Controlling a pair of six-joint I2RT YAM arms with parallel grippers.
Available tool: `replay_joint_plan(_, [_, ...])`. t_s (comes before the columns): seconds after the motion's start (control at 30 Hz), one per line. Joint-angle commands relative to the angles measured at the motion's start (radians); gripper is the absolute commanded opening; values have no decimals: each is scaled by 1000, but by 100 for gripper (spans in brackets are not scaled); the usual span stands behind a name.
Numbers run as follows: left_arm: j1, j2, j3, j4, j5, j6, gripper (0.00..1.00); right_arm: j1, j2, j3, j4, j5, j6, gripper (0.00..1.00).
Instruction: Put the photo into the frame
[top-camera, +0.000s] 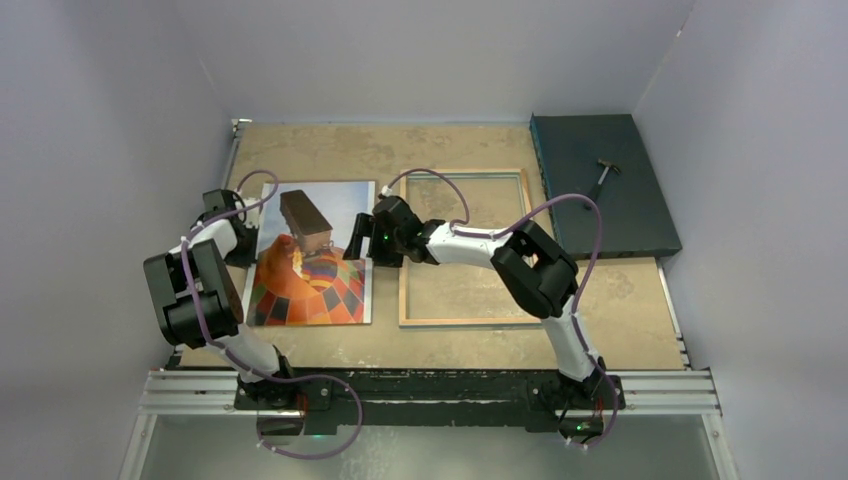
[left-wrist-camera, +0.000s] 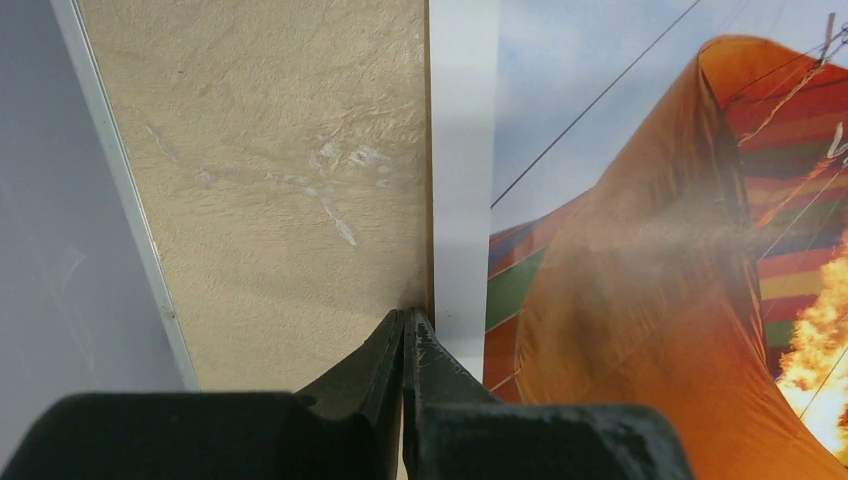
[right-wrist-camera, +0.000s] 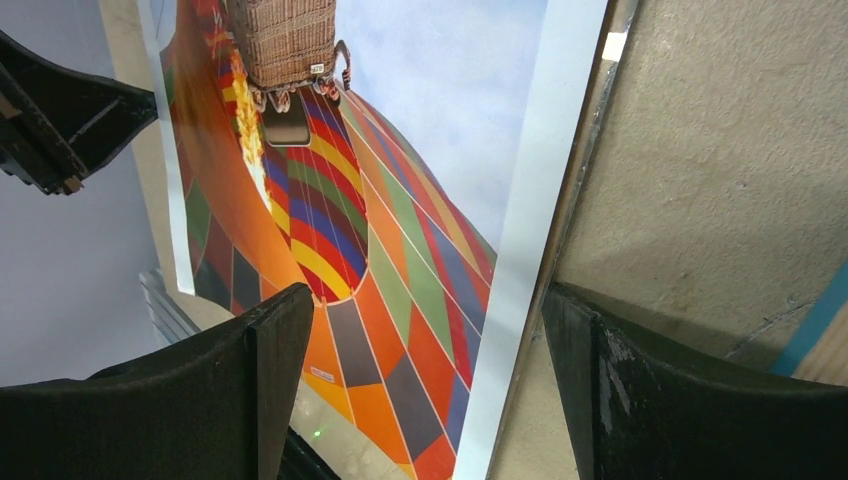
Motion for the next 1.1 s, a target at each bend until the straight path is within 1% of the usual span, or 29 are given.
replay_joint_plan(0.0, [-22, 11, -14, -84, 86, -9, 0, 0, 17, 16, 3, -40, 44, 88])
replay_joint_plan(0.17, [-25, 55, -35, -52, 53, 4, 0, 0, 4, 3, 66, -92, 69, 88])
replay_joint_plan(0.3, [-26, 46, -63, -29, 48, 16, 0, 0, -26, -13, 116, -130, 82, 87])
replay_joint_plan(0.43, [-33, 34, -64, -25, 24, 26, 0, -1, -64, -42, 212, -182, 107, 87])
replay_joint_plan(0.57, [-39, 25, -62, -27, 16, 28, 0, 0, -92, -52, 267, -203, 116, 87])
replay_joint_plan(0.93, [-65, 8, -79, -17, -2, 24, 0, 0, -124, -54, 226, -165, 92, 86])
replay_joint_plan(1.03, [-69, 5, -77, -15, -7, 23, 0, 0, -109, 3, 131, -136, 61, 86])
replay_joint_plan(1.07, [-68, 2, -79, -14, -9, 21, 0, 1, -110, 3, 122, -132, 55, 86])
